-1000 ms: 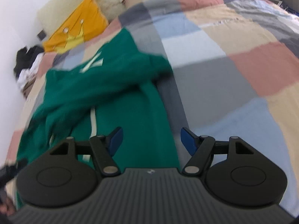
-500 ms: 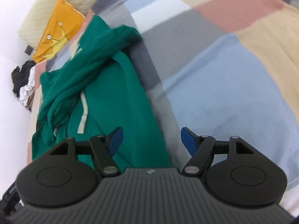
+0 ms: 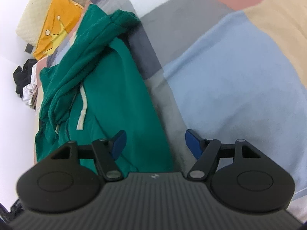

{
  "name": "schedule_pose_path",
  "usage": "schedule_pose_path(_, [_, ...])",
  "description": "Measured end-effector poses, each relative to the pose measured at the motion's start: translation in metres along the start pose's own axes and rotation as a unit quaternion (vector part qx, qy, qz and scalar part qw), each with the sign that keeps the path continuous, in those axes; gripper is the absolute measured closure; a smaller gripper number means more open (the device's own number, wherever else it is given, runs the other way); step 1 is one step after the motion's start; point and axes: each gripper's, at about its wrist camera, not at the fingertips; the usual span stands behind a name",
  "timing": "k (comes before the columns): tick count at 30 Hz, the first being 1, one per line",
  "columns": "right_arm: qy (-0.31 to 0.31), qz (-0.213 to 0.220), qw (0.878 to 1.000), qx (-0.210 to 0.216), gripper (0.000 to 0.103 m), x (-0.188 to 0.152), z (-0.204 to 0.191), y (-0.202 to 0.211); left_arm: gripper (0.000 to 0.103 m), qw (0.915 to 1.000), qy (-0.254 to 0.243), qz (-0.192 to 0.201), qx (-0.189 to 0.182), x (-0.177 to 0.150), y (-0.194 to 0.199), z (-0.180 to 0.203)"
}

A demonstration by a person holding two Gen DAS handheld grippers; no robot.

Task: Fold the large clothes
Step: 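Move both grippers down to the hoodie hem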

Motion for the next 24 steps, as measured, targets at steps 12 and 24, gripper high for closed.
schedule_pose_path(12, [-0.017, -0.036, 0.999, 0.008, 0.032, -0.001, 0.006, -0.012, 0.027, 0.9975, 0.052, -0.048, 0.006, -0.005, -0.022, -0.017])
schedule_pose_path(24, [-0.033, -0.075, 0.994, 0.076, 0.032, -0.011, -0.002, -0.014, 0.027, 0.9962, 0.045, -0.074, 0.001, -0.008, -0.037, -0.011])
Point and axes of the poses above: each gripper's, at about its wrist camera, not at the fingertips, and y roughly against the way its jaws point, z to its right, x to its top, and after that the axes turned 2 degrees about x, right-handed
